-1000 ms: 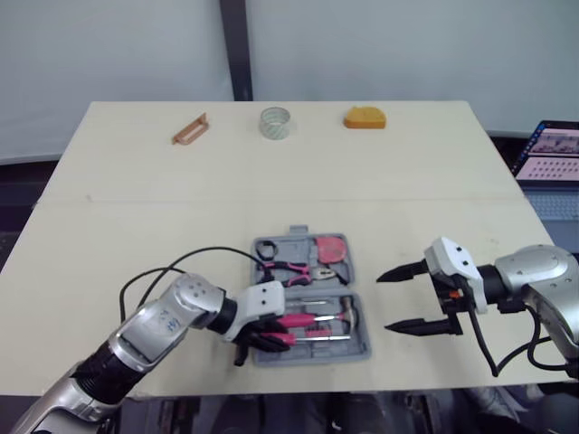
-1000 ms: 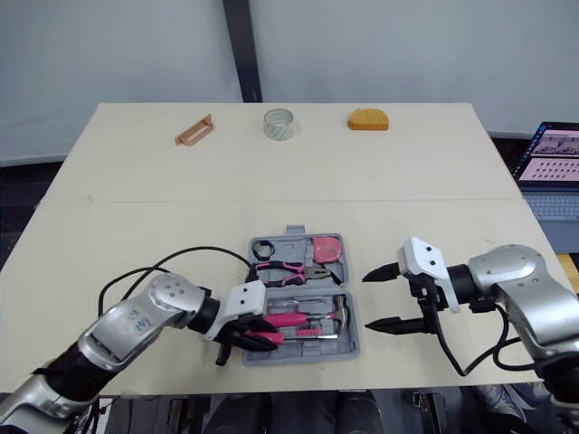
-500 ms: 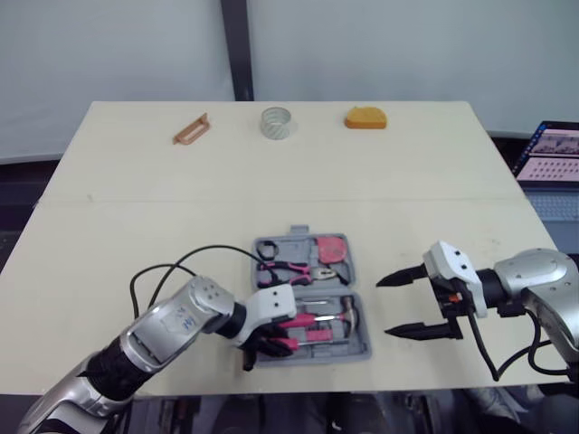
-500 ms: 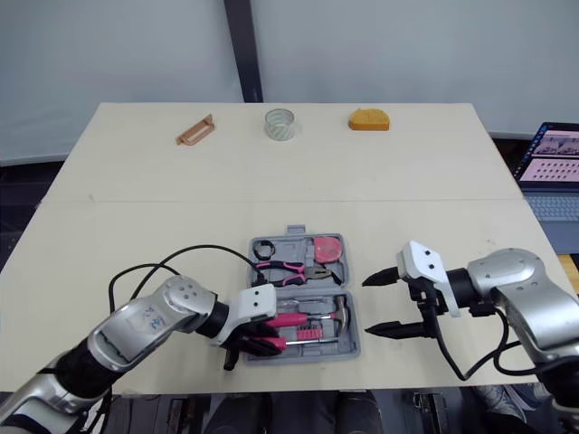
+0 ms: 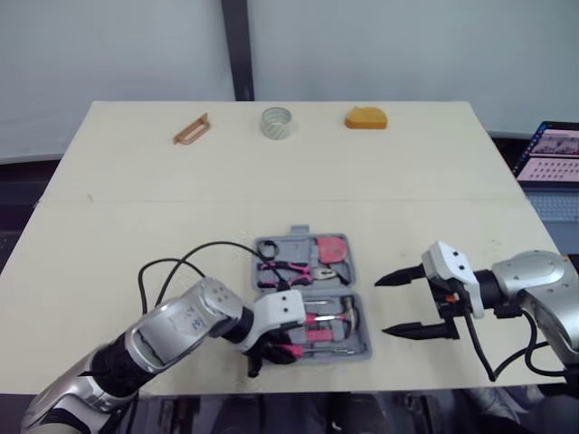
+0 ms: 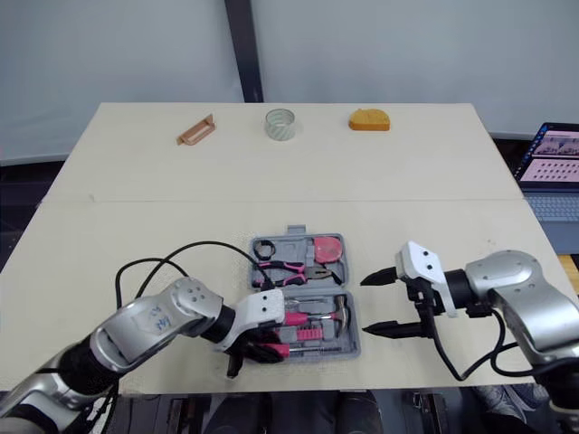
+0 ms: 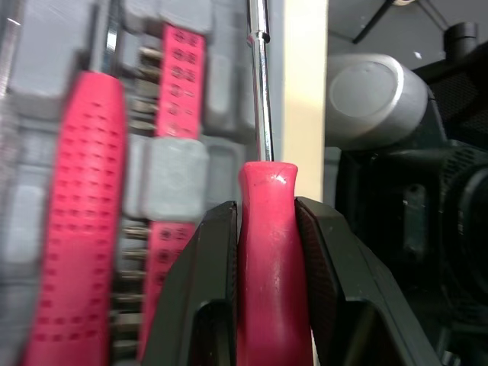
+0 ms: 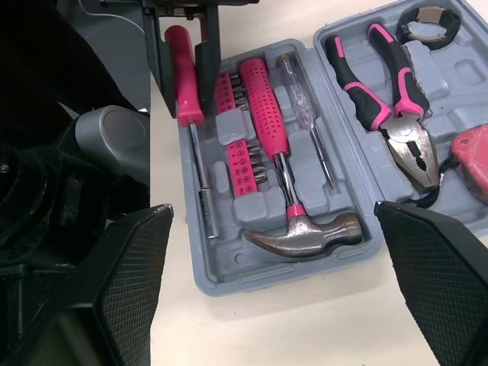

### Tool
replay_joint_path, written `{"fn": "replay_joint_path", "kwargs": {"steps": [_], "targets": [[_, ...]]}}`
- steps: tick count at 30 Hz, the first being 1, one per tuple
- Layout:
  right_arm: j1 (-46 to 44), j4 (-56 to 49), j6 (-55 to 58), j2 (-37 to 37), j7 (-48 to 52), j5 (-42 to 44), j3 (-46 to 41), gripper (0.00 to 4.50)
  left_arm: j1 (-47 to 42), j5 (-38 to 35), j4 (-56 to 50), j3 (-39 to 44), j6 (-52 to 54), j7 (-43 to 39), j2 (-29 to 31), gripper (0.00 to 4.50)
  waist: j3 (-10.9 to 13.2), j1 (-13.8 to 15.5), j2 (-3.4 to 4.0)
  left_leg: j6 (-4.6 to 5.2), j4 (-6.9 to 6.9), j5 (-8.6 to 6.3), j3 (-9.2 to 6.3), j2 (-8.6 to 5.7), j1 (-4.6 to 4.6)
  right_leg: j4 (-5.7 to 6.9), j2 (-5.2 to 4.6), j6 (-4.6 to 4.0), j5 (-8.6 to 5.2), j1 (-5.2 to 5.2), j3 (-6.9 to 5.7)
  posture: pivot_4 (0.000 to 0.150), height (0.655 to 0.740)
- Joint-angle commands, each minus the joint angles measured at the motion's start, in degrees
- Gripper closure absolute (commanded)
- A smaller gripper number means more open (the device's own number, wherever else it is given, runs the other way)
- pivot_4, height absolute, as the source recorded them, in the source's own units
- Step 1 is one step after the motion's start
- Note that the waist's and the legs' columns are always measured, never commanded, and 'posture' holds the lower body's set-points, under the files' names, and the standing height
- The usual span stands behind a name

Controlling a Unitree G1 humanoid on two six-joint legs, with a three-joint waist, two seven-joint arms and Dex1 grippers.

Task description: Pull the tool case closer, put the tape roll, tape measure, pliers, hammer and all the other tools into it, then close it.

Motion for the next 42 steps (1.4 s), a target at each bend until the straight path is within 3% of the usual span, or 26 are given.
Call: {"fn": "replay_joint_path", "kwargs": {"steps": [1,42], "targets": [[0.4,-2.0,-0.5,0.1,-0.6,1.1,-1.6,0.00,-1.1,-1.0,-1.5,-1.2,1.0,1.1,-0.6,3.87,0.0,0.0,0.00,0.00,0.00,0.00,0.00,0.00,0.00,0.00,0.00,0.00,0.00,0.00,0.00,0.150,0.7400],[1.2,-1.8,-1.1,1.1,-1.9,0.9,-1.5,0.00,-3.1,-3.5,3.2,-3.5,0.6,5.5,-3.8,3.87,0.0,0.0,0.00,0.01,0.05,0.00,-0.01,0.00,-0.02,0.01,0.00,0.00,0.00,0.00,0.00,0.150,0.7400]]}}
